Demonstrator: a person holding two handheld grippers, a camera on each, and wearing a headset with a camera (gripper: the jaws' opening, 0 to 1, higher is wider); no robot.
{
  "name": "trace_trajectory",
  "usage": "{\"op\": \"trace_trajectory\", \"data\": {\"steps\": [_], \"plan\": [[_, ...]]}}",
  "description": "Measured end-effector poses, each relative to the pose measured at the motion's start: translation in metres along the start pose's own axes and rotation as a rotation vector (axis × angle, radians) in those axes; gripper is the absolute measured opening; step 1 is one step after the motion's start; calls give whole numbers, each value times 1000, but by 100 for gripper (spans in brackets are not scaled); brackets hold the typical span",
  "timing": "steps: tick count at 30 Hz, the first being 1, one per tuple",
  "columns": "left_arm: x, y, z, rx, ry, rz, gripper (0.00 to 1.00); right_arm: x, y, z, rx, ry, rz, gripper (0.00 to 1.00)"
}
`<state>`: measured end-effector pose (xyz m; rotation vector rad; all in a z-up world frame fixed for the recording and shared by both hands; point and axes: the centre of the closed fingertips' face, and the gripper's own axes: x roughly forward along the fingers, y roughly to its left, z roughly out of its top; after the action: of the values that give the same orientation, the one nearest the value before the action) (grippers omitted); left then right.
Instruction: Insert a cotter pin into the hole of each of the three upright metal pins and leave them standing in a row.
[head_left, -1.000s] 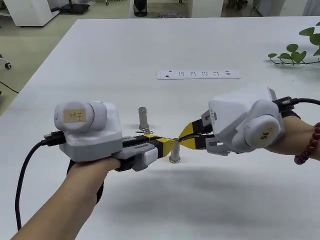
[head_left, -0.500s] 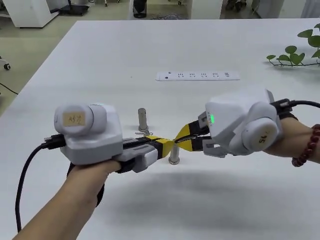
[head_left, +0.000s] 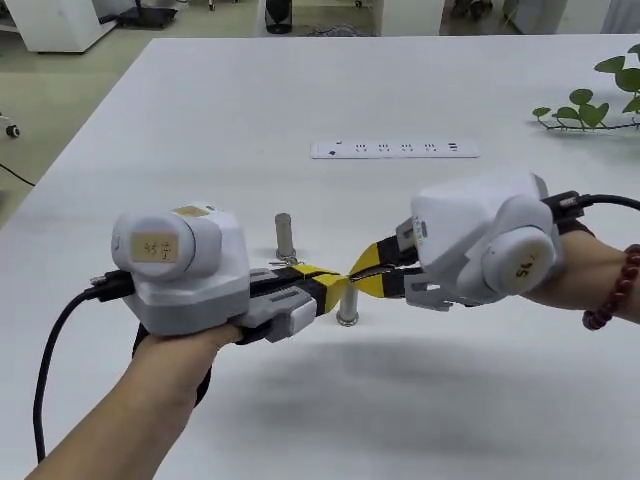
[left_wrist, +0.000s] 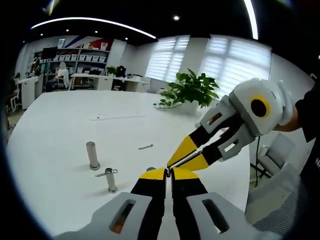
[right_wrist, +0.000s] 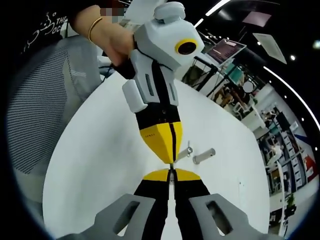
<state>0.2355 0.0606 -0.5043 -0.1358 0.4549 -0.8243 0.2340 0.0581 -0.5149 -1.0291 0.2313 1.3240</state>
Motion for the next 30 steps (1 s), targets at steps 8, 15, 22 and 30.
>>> {"op": "trace_trajectory", "data": {"steps": [8,15,22,30], "plan": [[2,0,-1,55,0,-9,0,-2,1,2,84,-36,19,0],[0,5,-5,136,20,5,0,-4,3,5,229,-85,48,2],[-4,6,-9,246,30,-4,0,-5,-1,-2,502,-153,64,4],[-10,3,-18,334,50,-49,0,-10,13,-1,658,-211,148,9]]}}
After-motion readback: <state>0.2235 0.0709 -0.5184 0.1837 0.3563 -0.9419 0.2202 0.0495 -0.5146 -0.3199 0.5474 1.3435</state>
